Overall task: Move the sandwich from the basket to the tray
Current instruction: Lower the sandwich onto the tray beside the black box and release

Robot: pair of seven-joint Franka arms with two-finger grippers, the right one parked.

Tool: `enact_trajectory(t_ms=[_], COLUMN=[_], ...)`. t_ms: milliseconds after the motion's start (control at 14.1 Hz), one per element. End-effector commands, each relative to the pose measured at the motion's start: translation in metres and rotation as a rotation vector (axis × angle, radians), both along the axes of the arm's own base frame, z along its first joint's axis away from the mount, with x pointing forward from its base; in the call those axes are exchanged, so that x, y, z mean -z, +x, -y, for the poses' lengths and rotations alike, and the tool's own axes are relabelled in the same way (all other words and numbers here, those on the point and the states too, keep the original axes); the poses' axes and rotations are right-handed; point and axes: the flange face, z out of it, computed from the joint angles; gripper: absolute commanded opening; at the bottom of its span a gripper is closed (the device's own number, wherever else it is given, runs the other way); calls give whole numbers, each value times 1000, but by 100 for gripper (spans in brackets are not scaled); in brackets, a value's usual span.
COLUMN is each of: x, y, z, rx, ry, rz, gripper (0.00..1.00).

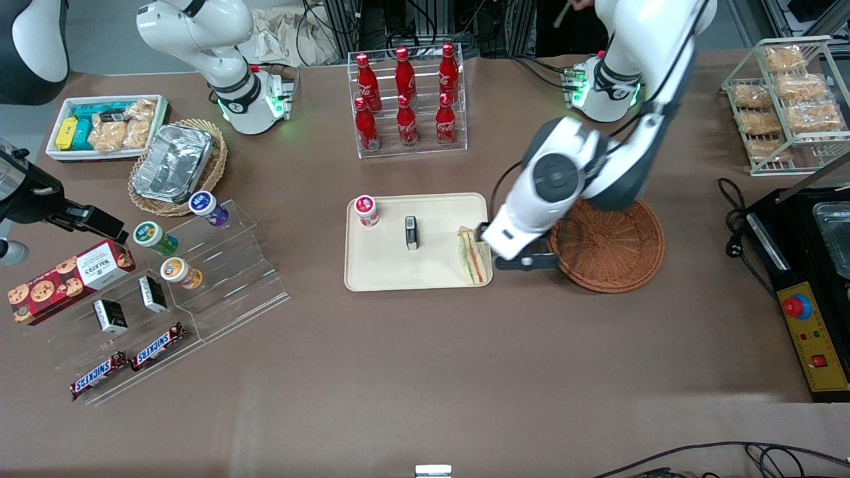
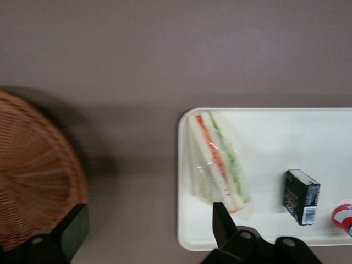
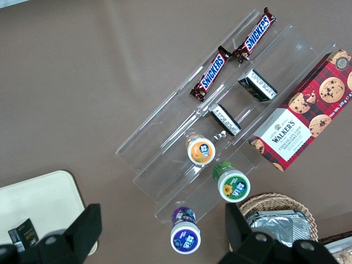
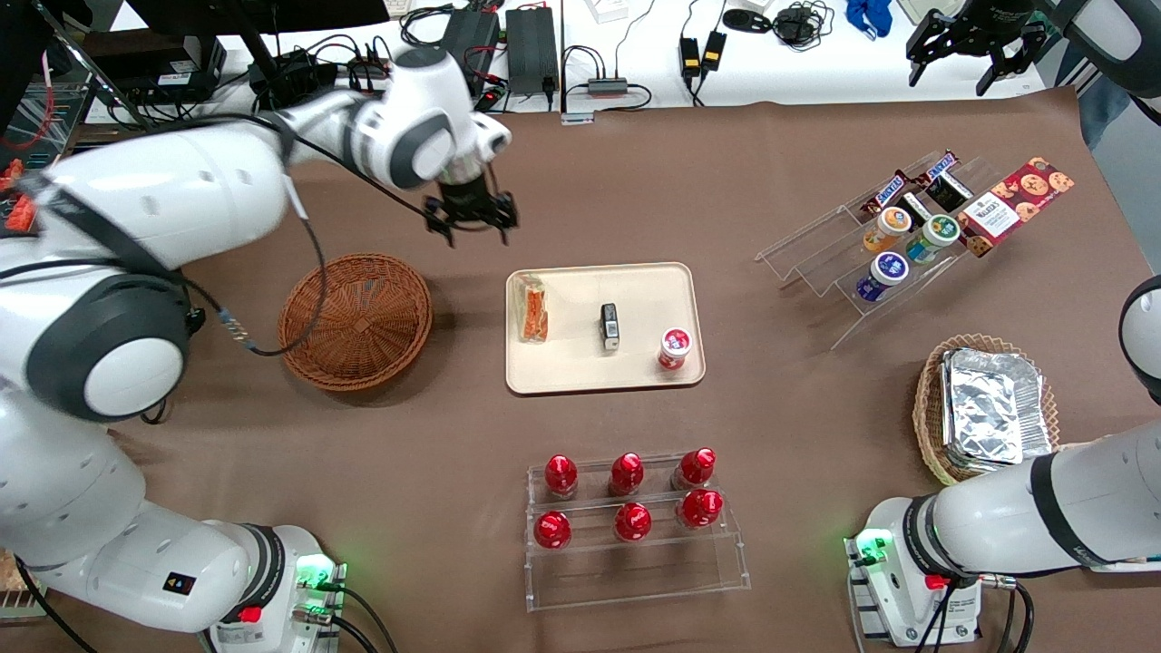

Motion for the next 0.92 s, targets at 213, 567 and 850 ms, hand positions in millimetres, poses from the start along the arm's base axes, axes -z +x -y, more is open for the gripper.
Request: enact_trajectory(t_ms=[213, 567, 850], x=[-101, -164, -197], y=[5, -12, -7], z=[-144, -246, -312], rx=[153, 107, -2], ry=[-43, -72, -73], rz=[-42, -38, -17], gripper=[99, 99, 99])
